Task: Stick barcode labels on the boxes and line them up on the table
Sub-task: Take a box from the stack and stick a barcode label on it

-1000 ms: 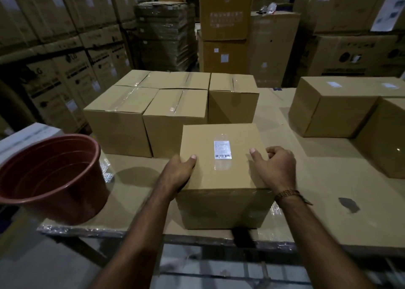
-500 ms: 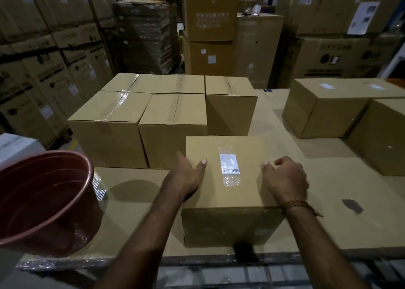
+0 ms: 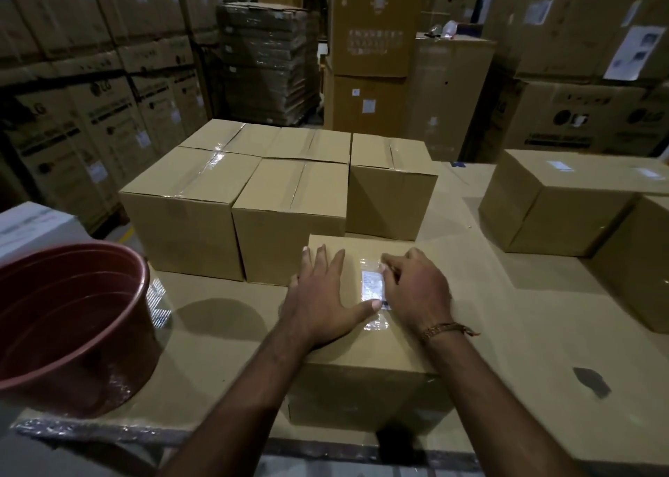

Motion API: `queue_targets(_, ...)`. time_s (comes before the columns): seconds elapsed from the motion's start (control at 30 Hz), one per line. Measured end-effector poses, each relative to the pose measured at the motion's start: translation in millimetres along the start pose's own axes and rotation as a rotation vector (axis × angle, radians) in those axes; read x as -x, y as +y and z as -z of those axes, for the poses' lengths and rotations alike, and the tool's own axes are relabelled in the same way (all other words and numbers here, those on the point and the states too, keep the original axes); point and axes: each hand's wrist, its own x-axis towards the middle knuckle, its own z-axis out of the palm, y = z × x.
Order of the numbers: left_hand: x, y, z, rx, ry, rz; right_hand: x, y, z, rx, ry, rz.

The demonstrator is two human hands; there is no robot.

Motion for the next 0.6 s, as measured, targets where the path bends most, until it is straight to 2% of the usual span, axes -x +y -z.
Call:
queue_targets(0.17,3.1,1.9,0.8,0.012,0.004,0.001,2.9,2.3,-2.5,-0.064,0.03,-0.006)
queue_targets(0.4,2.1,-0.3,3.0,0.041,-0.009,0.024,-21.0,-4.4,-1.6,-0.102,0.028,-0.133)
queue_targets(0.6,3.0,0.6,0.8,0.031,0.008,0.022,-16.4,-0.8,-11.6,-0.052,0.065,-0.051)
